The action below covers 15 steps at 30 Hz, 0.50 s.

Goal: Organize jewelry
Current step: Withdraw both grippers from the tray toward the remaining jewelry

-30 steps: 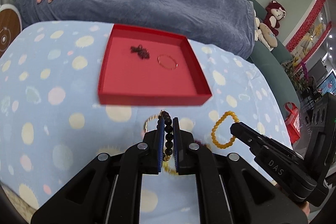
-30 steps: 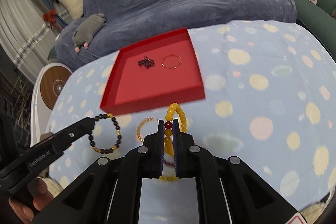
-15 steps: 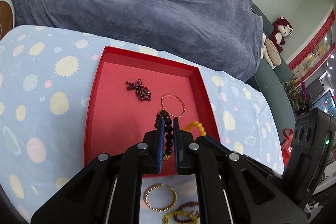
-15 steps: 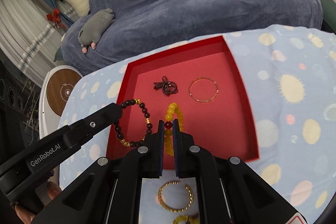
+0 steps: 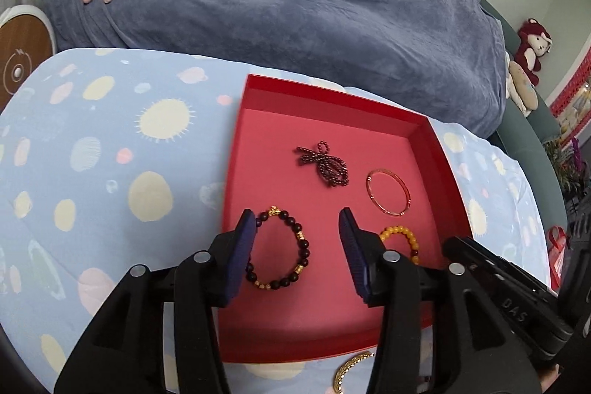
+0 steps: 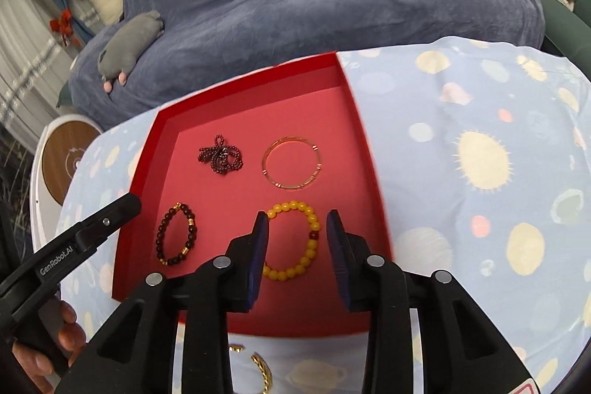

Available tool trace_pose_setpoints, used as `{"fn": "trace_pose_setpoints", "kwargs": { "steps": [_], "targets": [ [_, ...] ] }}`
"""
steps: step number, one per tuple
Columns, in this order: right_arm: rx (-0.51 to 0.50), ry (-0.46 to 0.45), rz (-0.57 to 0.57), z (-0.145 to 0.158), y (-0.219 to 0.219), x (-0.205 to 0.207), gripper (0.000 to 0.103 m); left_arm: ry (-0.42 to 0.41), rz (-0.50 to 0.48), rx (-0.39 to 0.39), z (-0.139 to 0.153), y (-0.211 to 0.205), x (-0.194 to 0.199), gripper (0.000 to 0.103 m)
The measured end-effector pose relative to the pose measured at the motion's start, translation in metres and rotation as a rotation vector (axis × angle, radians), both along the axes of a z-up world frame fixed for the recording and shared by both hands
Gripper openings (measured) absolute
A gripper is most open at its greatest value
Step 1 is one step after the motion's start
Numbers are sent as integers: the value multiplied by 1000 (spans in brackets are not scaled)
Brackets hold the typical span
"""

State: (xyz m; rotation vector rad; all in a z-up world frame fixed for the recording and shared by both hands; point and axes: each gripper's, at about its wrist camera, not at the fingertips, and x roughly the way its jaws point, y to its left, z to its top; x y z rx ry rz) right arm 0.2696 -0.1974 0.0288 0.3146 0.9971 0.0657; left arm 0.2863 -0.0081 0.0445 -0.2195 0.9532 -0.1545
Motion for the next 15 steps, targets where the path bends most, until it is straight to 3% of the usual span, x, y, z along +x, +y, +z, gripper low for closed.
{"fn": "trace_pose_setpoints", "kwargs": {
  "steps": [15],
  "targets": [
    [-45, -19, 11, 20, -2, -85, 32, 3, 24, 31, 8, 15, -76, 48]
  ]
}}
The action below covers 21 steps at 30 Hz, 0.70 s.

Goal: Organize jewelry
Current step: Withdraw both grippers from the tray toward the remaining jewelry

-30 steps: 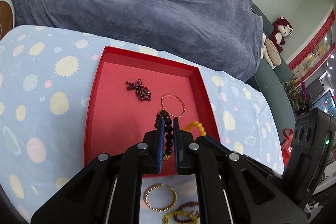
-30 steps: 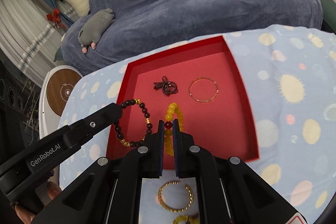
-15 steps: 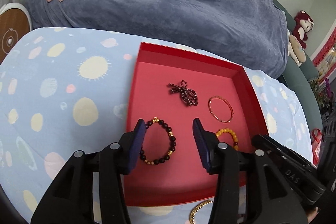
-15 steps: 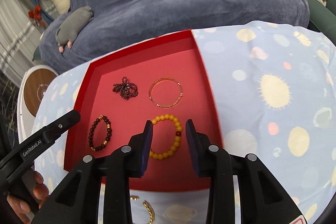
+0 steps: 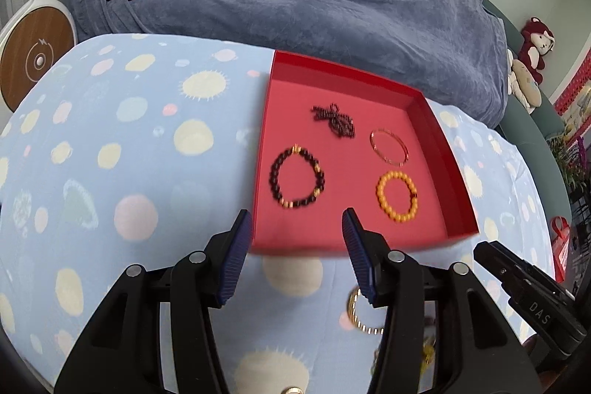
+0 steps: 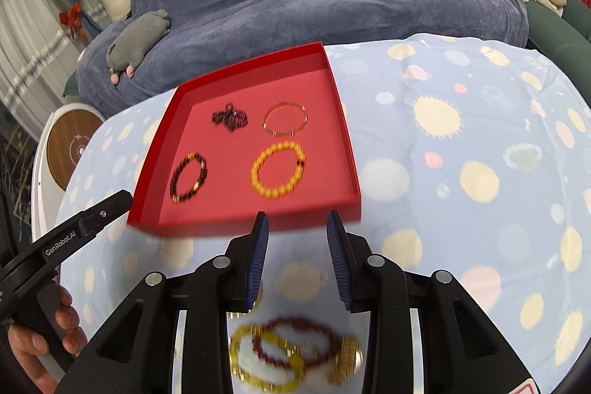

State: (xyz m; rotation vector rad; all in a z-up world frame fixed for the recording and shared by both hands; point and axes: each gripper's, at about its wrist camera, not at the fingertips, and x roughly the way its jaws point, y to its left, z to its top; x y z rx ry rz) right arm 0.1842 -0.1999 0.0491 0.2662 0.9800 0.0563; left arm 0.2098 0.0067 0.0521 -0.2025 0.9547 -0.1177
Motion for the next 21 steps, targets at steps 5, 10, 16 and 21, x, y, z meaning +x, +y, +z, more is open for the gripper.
{"fn": "trace_pose_setpoints", "kwargs": {
  "steps": [5, 10, 16, 21],
  "targets": [
    [-8, 18, 8, -4, 5, -33, 32, 30, 0, 3, -10, 5, -32, 48],
    [13, 44, -3, -12, 5, -66, 32, 67, -8, 19, -25, 7, -67, 48],
    [-7, 78, 6, -22, 10, -97, 32, 105, -33, 44, -42, 4, -101, 48],
    [3, 100, 1, -30, 10, -114, 32, 108, -37, 57, -48, 1, -119, 48]
  ]
}}
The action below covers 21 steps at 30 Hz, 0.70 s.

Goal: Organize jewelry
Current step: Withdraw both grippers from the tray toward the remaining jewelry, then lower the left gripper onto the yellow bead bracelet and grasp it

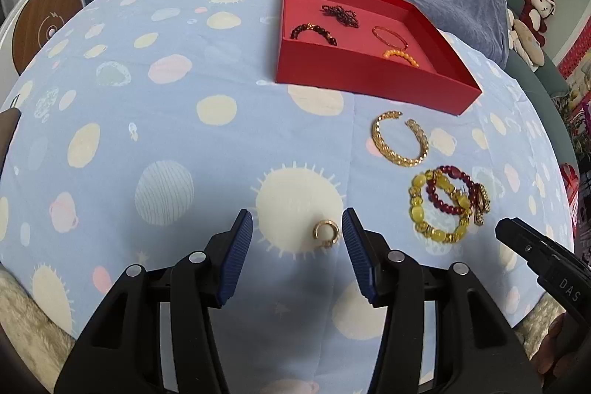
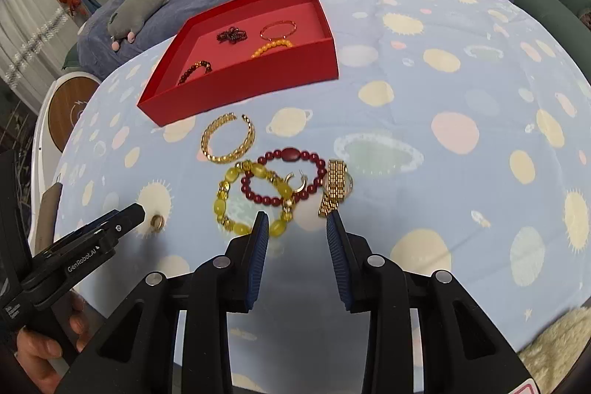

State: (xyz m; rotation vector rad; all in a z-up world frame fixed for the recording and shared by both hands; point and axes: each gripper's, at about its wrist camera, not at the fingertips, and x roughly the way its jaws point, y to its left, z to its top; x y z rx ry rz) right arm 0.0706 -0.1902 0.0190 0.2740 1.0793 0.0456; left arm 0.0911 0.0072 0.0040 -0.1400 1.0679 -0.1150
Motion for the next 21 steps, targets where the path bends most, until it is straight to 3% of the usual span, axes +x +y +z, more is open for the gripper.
{"fn": "trace_pose_setpoints", "kwargs": {
  "steps": [13, 21],
  "targets": [
    [29, 20, -8, -11, 5, -6, 32, -3, -6, -17, -1, -5, -16, 48],
    [25, 29, -39, -16, -8, -8, 32, -9, -86, -53, 3, -53, 8, 48]
  ]
}}
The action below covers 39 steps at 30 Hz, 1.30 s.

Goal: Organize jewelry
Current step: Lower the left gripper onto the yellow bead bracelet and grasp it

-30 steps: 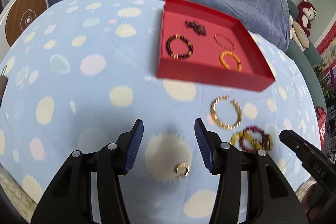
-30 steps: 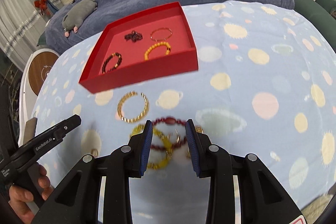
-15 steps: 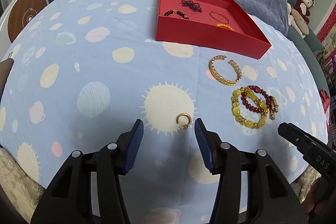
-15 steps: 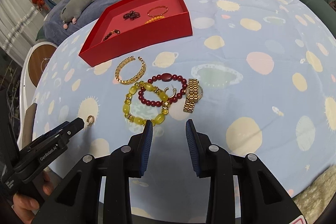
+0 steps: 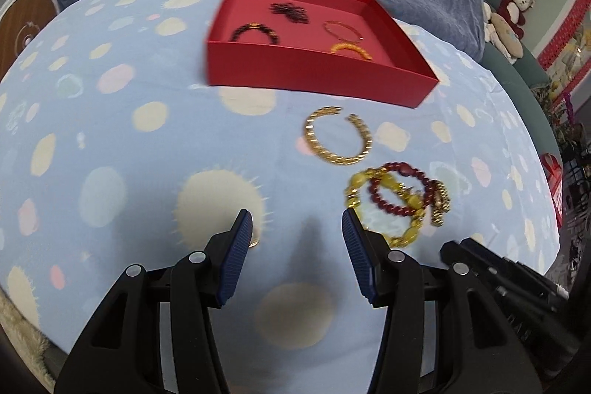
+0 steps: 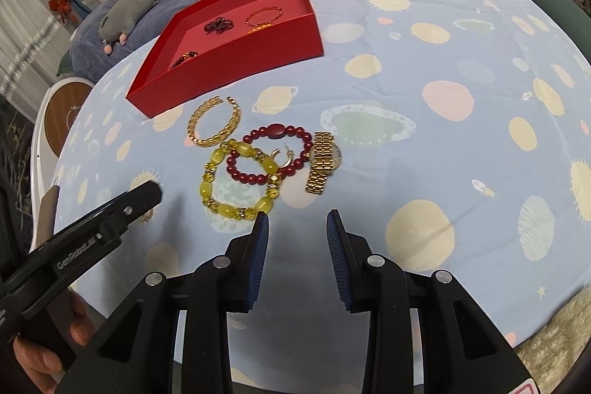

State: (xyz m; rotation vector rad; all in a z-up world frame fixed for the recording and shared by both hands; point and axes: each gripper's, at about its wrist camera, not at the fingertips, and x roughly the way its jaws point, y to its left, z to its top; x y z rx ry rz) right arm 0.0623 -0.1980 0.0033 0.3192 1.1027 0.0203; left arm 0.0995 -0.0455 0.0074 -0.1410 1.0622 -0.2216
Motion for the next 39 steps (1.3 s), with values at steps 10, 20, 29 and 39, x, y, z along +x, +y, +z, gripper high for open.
{"fn": "trace_pose_setpoints", "kwargs": {
  "steps": [10, 20, 29, 39],
  "targets": [
    [0, 11, -27, -5, -16, 4, 33, 13, -62, 77, -20, -43, 15, 40],
    [2, 8, -31, -4, -14, 14, 33, 18, -57, 65, -20, -25, 14, 10],
    [7, -8, 6, 1, 2, 26, 33, 38, 10, 32, -18, 11, 0, 9],
    [10, -7, 90, -4, 34, 42, 32, 47, 36, 23, -21, 24, -1, 10]
  ]
}}
